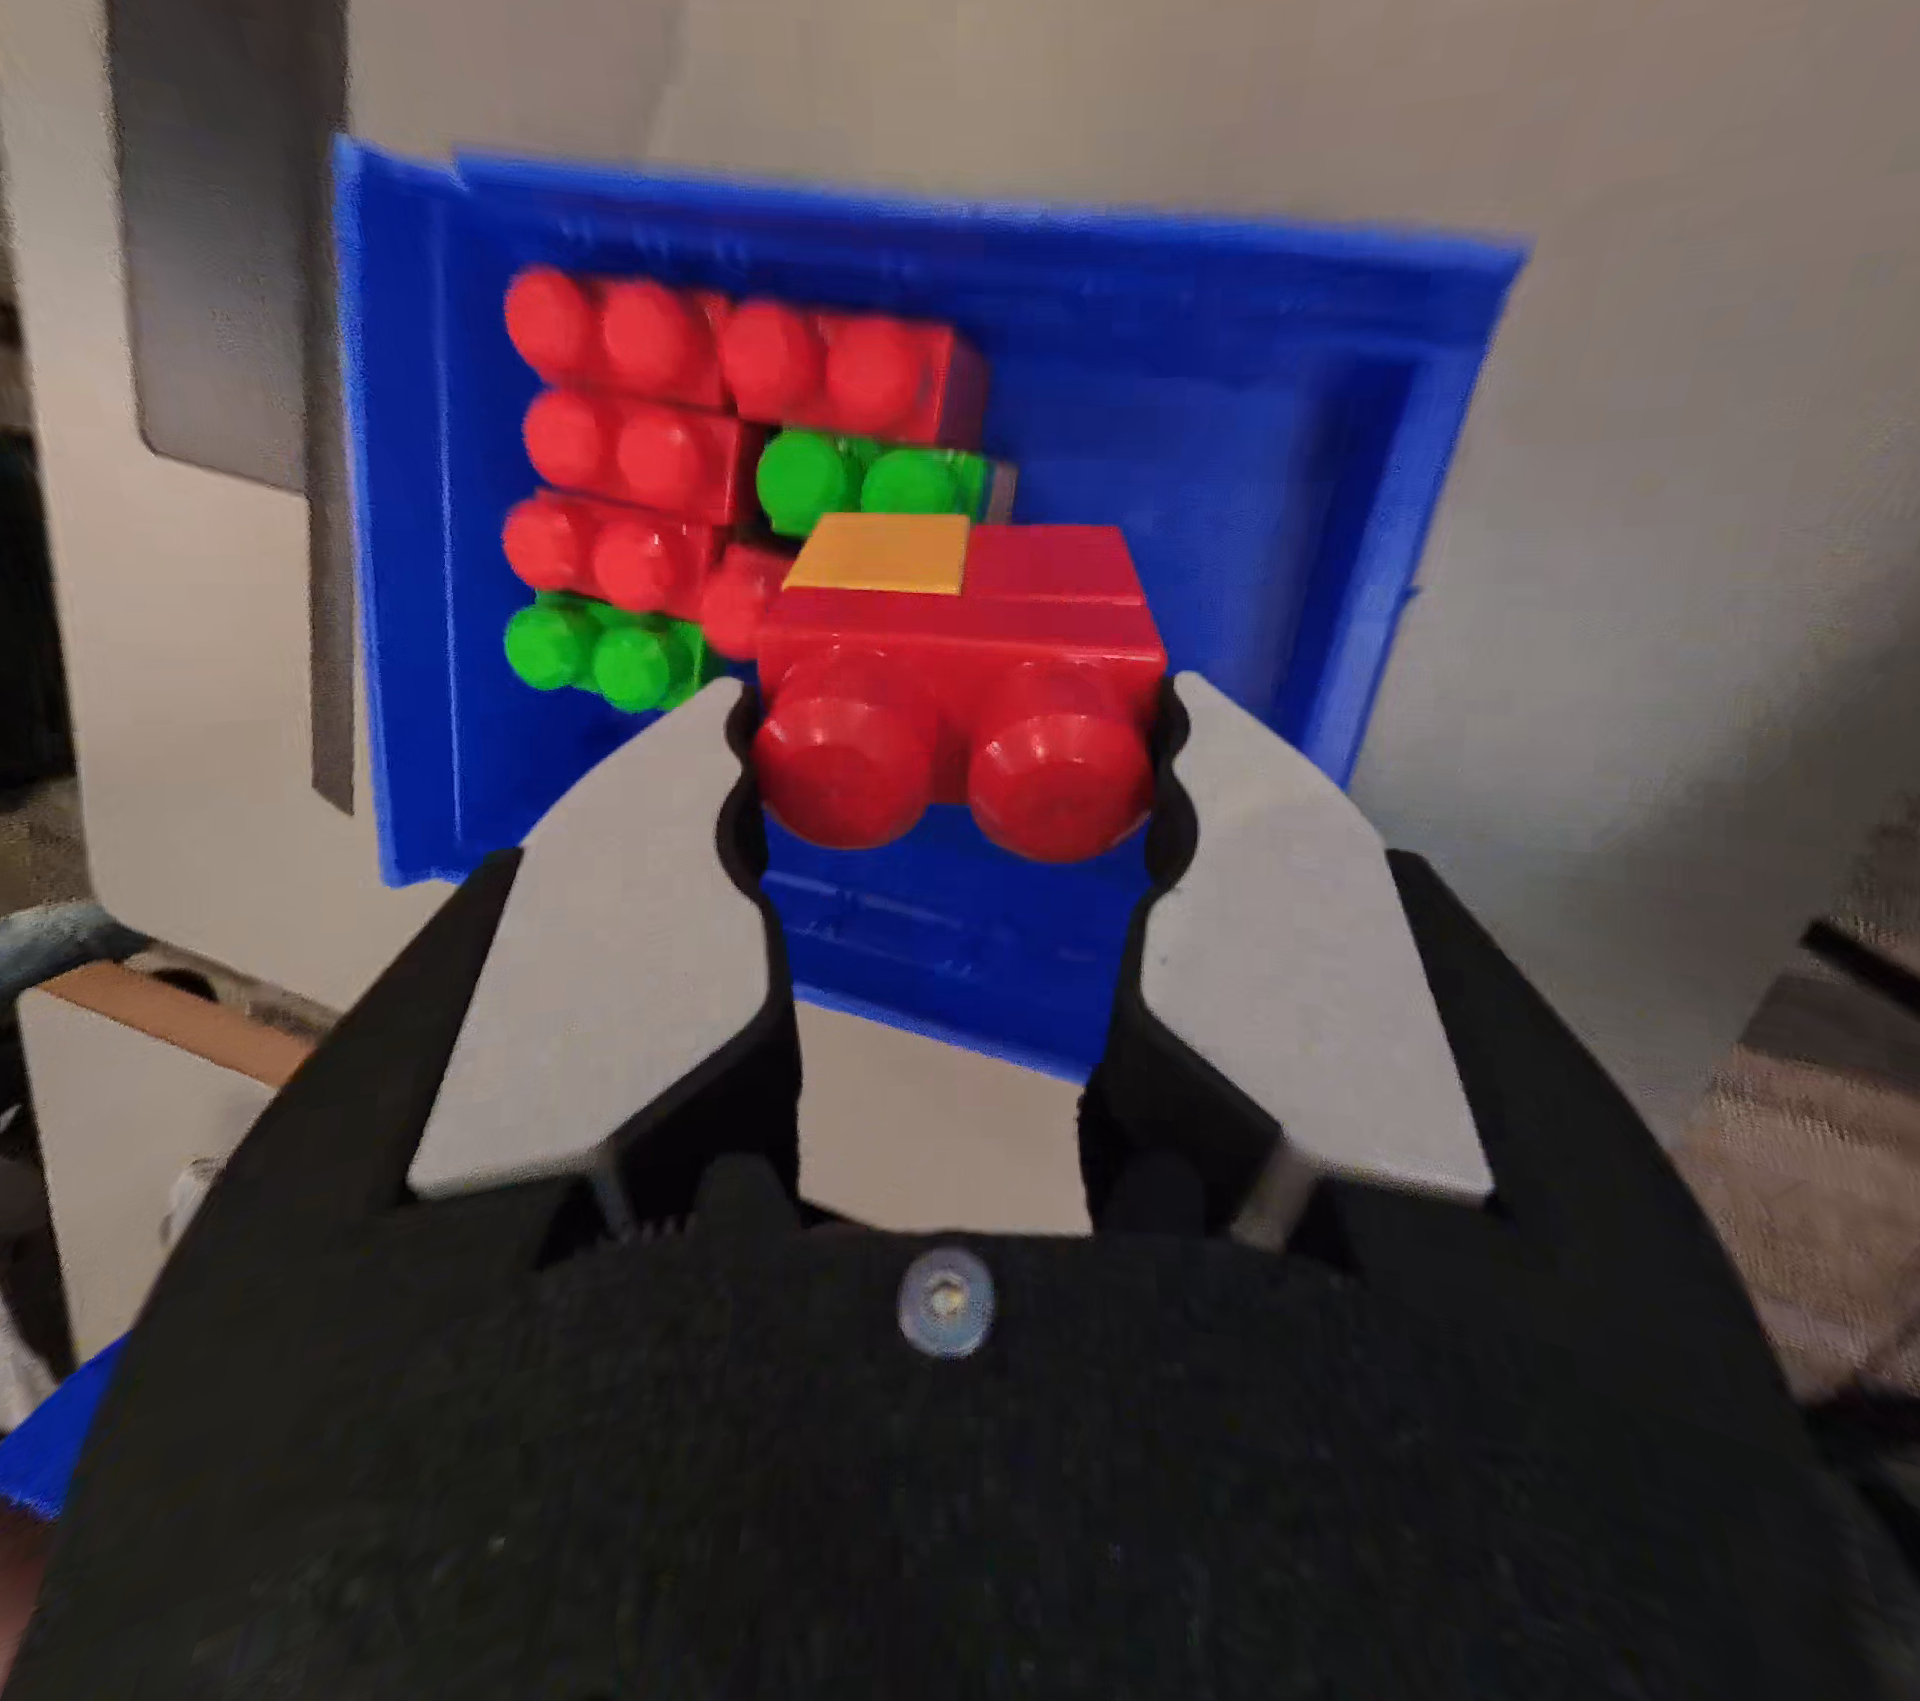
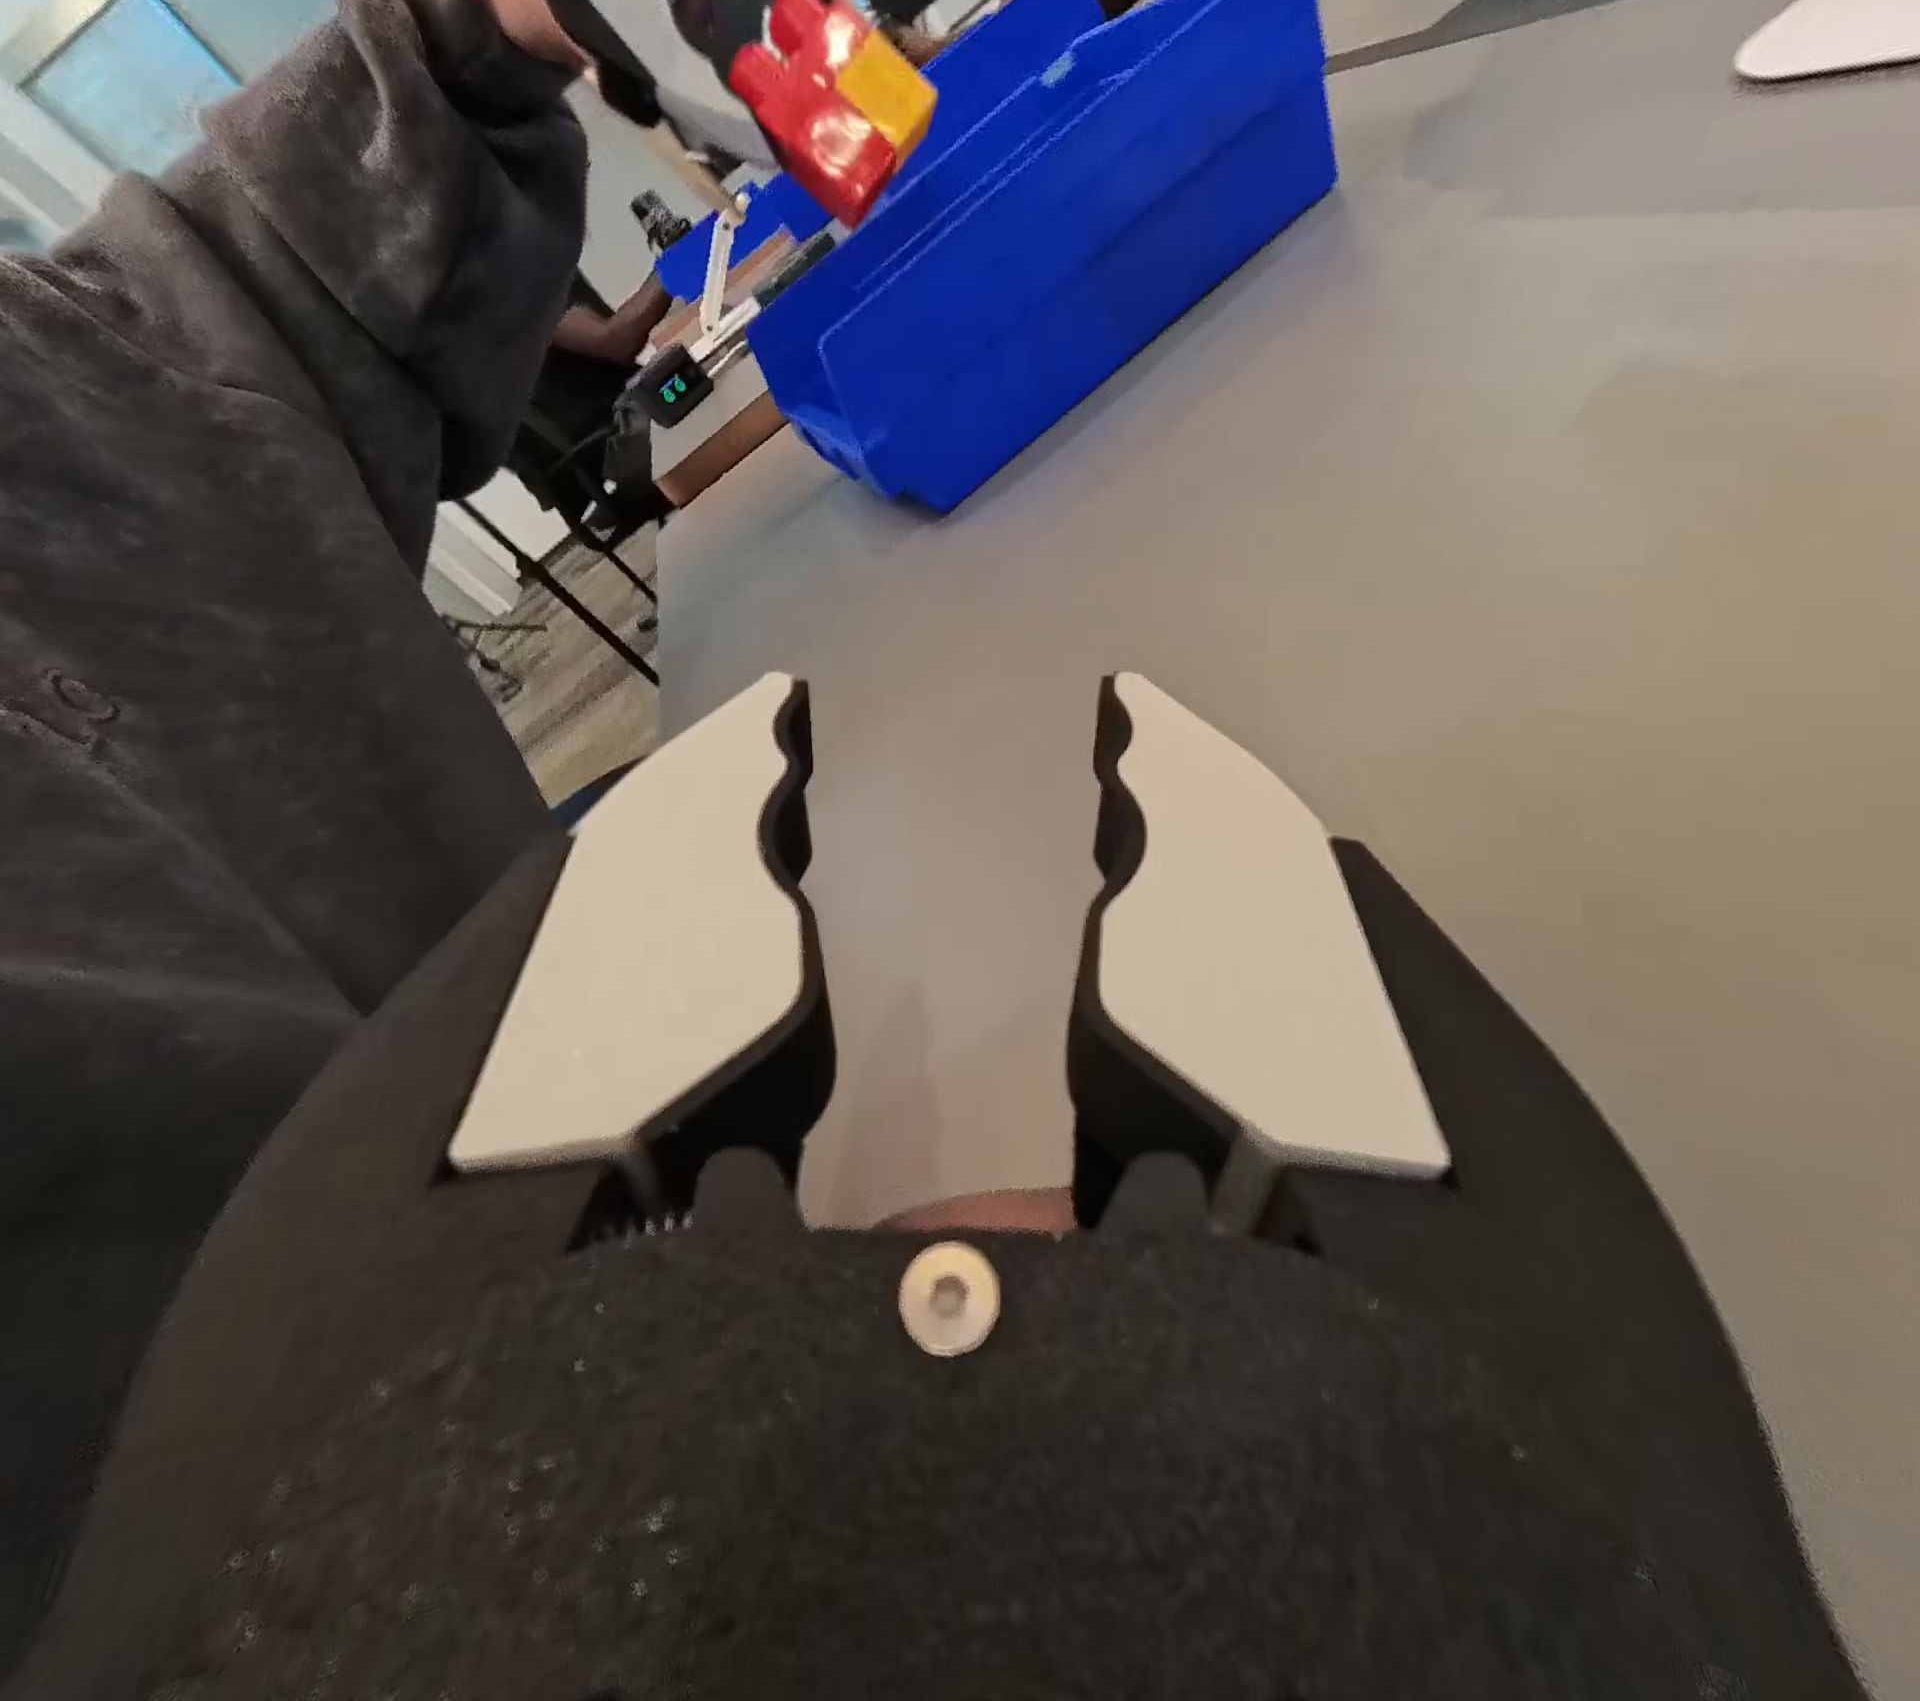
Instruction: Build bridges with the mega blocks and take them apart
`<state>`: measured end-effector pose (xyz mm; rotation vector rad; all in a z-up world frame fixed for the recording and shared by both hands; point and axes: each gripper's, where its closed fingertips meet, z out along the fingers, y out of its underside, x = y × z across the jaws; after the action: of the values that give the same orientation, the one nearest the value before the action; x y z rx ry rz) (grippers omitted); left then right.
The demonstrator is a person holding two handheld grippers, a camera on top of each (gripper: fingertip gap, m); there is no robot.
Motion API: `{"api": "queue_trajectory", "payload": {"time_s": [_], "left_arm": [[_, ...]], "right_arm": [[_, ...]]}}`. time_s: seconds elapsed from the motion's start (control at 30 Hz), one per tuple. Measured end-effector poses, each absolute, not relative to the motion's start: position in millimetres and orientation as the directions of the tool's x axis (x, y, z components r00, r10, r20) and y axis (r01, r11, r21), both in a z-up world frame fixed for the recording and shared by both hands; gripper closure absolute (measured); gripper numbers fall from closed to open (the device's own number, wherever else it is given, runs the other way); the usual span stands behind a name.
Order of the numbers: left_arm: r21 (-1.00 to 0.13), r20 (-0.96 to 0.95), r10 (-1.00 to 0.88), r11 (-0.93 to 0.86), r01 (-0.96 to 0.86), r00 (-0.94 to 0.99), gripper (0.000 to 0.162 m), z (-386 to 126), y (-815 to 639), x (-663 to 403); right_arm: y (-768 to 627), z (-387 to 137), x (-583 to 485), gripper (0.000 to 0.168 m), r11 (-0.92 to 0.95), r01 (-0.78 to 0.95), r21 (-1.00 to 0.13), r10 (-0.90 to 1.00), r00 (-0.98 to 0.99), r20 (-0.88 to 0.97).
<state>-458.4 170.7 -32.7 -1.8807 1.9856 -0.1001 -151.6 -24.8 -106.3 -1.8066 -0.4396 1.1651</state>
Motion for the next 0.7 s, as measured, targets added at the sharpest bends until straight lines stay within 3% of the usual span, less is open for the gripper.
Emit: {"api": "queue_trajectory", "payload": {"time_s": [0.1,0.2,0.3,0.4,0.7], "left_arm": [[-0.494,-0.241,-0.970,0.088,-0.865,0.039,0.091,-8,148,-433],[-0.603,-0.181,-0.983,0.103,-0.791,0.010,0.091,1,123,-396],[-0.526,-0.193,-0.978,0.174,-0.833,-0.082,0.091,-6,111,-361],[-0.466,-0.164,-0.971,0.230,-0.855,-0.172,0.091,-10,101,-319],[-0.391,-0.089,-0.930,0.361,-0.847,-0.356,0.091,-24,70,-224]], "right_arm": [[-26,-93,-166,0.115,-0.438,-0.097,-0.894,0.768,0.476,-0.428],[-15,-83,-182,0.110,-0.231,0.080,-0.970,0.855,0.492,-0.163],[12,-77,-196,0.094,-0.105,0.281,-0.954,0.846,0.529,0.063],[32,-60,-217,0.078,-0.065,0.302,-0.951,0.854,0.510,0.103],[75,-42,-224,0.072,-0.036,0.321,-0.946,0.823,0.546,0.154]]}}
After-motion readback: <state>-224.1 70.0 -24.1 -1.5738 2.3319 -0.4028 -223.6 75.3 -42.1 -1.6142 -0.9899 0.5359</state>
